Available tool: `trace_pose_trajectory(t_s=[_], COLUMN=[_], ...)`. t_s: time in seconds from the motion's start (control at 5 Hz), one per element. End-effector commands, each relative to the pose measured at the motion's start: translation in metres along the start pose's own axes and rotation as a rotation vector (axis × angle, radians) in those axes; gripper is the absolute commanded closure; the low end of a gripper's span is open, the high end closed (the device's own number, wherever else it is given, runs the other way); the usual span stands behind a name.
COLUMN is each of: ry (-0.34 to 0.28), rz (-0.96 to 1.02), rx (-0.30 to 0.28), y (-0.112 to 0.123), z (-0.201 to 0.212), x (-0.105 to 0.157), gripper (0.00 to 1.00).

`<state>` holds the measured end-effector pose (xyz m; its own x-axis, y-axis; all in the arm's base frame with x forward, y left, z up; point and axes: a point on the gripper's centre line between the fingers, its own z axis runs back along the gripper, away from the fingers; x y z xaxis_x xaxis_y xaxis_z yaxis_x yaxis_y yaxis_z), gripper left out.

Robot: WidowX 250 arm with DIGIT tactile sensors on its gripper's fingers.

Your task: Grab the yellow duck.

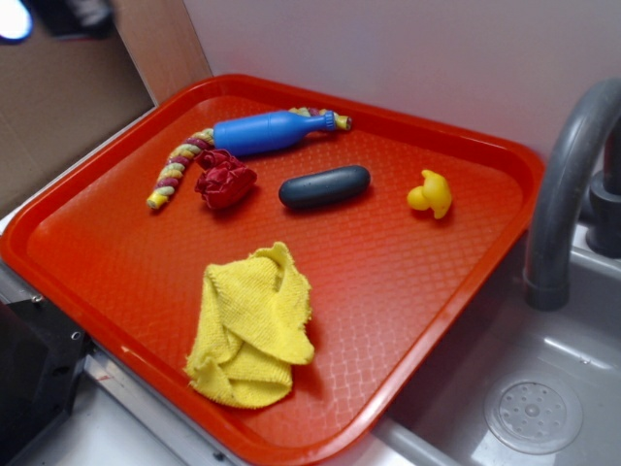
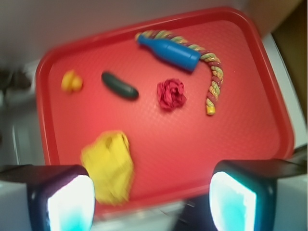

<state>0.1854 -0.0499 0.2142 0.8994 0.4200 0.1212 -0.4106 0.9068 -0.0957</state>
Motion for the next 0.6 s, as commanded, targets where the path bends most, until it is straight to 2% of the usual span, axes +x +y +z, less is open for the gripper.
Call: trace_pose_trajectory(t_s=[0.0, 0.2, 0.4], ry=[0.023, 0.012, 0.036], rz=[0.269, 0.271, 0.255], rx=[0.020, 0.057, 0.067], y=[-0.072, -0.105, -0.132], z=[-0.054, -0.085, -0.120], x=[0.050, 0.064, 0.074], gripper=[0.00, 0.00, 0.00])
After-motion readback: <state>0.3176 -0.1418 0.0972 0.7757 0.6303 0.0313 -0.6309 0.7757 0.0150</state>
